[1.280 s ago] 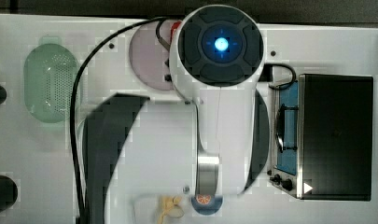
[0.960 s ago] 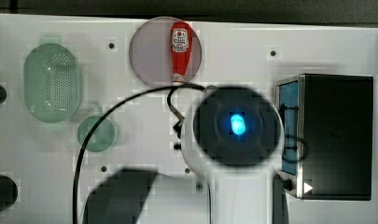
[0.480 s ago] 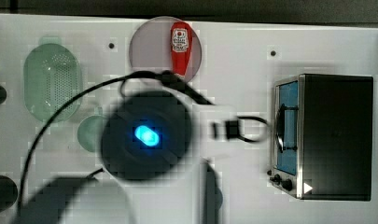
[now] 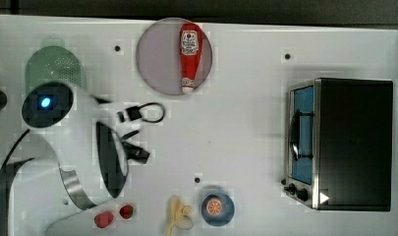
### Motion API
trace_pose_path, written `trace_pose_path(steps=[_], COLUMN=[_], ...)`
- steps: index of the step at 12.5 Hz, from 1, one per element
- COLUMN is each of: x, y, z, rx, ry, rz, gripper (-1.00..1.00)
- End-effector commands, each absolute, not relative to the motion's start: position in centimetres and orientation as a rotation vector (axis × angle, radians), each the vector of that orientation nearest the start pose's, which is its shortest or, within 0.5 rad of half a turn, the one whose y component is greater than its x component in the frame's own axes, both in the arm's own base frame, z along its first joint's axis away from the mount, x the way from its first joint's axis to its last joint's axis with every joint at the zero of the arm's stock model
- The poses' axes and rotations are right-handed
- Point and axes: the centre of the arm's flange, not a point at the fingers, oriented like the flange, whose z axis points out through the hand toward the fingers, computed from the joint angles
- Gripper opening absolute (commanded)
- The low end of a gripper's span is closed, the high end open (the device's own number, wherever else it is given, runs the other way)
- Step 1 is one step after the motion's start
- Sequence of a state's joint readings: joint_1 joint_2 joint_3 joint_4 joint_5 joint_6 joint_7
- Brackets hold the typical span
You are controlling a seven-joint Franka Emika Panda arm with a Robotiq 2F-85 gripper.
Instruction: Drag mug left to right.
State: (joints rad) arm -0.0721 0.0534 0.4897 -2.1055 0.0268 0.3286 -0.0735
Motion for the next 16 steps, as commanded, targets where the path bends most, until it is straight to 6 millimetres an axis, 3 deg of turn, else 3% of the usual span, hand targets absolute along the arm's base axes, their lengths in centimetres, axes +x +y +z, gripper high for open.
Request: trace_pose_path(steps=[1, 5, 9, 14, 15, 16], x=[47.6, 46.6, 46.4, 46.5, 46.6, 46.8], y=[22.5, 24.2, 24.7, 24.0, 23.9, 24.0], z=[36.1, 29.1, 23.0, 18.2, 18.0, 18.2], rx=[-3.149, -3.123, -3.090, -3.074, -3.073, -3.061], ry=[0.486, 0.224, 0.121, 0.087, 0.080, 0.081], rz=[0.242, 0.174, 0.146, 0.170, 0.158, 0.125], gripper=[1.00, 1.00, 1.00, 1.00, 0.92, 0.68])
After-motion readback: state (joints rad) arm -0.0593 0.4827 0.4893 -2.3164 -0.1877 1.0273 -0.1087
